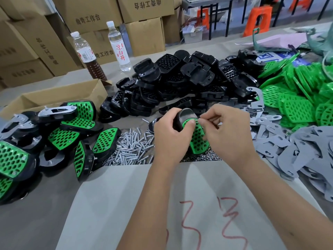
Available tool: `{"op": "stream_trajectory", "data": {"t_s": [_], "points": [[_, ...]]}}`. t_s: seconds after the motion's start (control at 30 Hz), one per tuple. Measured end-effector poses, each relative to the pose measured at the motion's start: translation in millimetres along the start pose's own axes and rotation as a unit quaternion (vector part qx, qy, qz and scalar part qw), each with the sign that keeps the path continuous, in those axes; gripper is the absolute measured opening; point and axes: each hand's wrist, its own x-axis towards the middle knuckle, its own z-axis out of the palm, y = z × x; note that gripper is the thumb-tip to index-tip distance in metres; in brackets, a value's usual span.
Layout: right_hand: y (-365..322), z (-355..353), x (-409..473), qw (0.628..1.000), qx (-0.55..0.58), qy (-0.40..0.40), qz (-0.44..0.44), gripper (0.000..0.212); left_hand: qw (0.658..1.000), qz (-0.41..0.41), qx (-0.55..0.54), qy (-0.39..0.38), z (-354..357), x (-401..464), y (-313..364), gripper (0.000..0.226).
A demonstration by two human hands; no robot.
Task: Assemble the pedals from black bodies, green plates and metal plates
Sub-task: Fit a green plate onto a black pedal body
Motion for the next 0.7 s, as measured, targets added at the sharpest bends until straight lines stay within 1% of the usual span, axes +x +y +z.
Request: {"op": "stream_trajectory", "data": {"t_s": [0.03, 0.13, 0.17, 0.27, 0.37, 0.4, 0.47, 0.5, 0.53, 0.57, 0.63, 0.67, 0.7], "points": [[0.8, -1.9, 2.7, 1.000, -0.010, -0.005, -0.008, 0.016, 1.000, 0.012, 0.009, -0.003, 0.9, 0.2, 0.9, 0.010], [-5.7, -1.0, 3.8, 0.990, -0.118, -0.003, -0.073, 0.017, 0.997, 0.051, 0.055, 0.004, 4.8, -0.3, 2.9, 0.011], [-7.1, 0.2, 2.7, 0.989, -0.126, 0.003, -0.073, 0.017, 0.996, 0.055, 0.062, 0.015, 6.2, -0.8, 2.7, 0.011], [-5.5, -1.8, 5.0, 0.996, -0.078, -0.005, -0.047, 0.017, 0.997, 0.044, 0.049, 0.040, 8.4, -2.3, 0.9, 0.008], [-2.8, -1.4, 5.7, 0.993, -0.083, -0.022, -0.075, 0.019, 0.998, 0.030, 0.037, 0.035, 7.8, -1.9, 0.1, 0.007], [-0.6, -1.1, 5.9, 0.997, -0.059, -0.018, -0.051, 0.021, 0.998, 0.031, 0.037, 0.036, 8.0, -2.1, -0.3, 0.007], [4.2, -0.7, 5.8, 0.998, 0.030, -0.004, 0.055, 0.025, 0.997, 0.042, 0.047, 0.039, 9.6, -3.2, 0.7, 0.006], [5.1, 0.0, 4.7, 0.995, 0.053, 0.003, 0.082, 0.025, 0.996, 0.051, 0.056, 0.040, 10.7, -3.6, 1.8, 0.005], [4.6, 0.3, 4.8, 0.997, 0.032, 0.009, 0.064, 0.023, 0.995, 0.060, 0.064, 0.042, 11.8, -3.2, 2.2, 0.005], [2.9, 1.0, 4.6, 1.000, -0.014, 0.010, 0.018, 0.021, 0.995, 0.064, 0.070, 0.043, 12.5, -2.5, 2.0, 0.006], [-3.4, 4.8, 2.7, 0.988, -0.128, -0.006, -0.088, 0.018, 0.994, 0.062, 0.071, 0.047, 12.9, -2.0, 0.9, 0.009], [-2.5, 6.0, 2.6, 0.985, -0.137, -0.012, -0.101, 0.018, 0.995, 0.055, 0.067, 0.049, 12.5, -2.8, 0.5, 0.010], [0.8, 6.1, 3.0, 0.990, -0.112, -0.014, -0.088, 0.018, 0.996, 0.047, 0.060, 0.050, 12.1, -3.4, 0.4, 0.010]]}}
